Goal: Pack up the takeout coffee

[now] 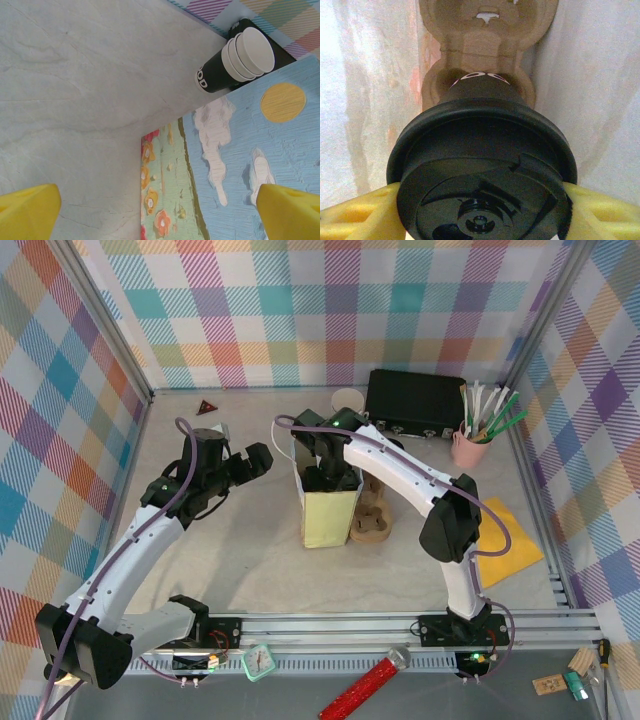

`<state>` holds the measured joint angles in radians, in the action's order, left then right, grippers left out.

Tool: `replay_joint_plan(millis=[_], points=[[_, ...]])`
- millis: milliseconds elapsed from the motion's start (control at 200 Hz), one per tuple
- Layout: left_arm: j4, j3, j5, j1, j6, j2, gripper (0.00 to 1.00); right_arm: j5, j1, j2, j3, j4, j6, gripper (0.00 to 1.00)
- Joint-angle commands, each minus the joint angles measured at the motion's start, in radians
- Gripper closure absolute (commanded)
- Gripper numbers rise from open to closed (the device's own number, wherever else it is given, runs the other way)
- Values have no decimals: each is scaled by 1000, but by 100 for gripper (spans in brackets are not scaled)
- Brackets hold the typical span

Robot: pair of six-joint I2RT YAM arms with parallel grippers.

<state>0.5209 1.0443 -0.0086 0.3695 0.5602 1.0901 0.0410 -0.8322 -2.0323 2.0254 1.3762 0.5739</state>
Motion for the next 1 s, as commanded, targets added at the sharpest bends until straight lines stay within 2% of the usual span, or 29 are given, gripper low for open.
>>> replay_joint_plan(millis=[0,995], points=[[-12,26,15,-9,1,-2,0,0,2,-35,-44,-8,16,33],[-15,26,21,-9,2,4,0,7,2,-42,-64,-32,13,33]])
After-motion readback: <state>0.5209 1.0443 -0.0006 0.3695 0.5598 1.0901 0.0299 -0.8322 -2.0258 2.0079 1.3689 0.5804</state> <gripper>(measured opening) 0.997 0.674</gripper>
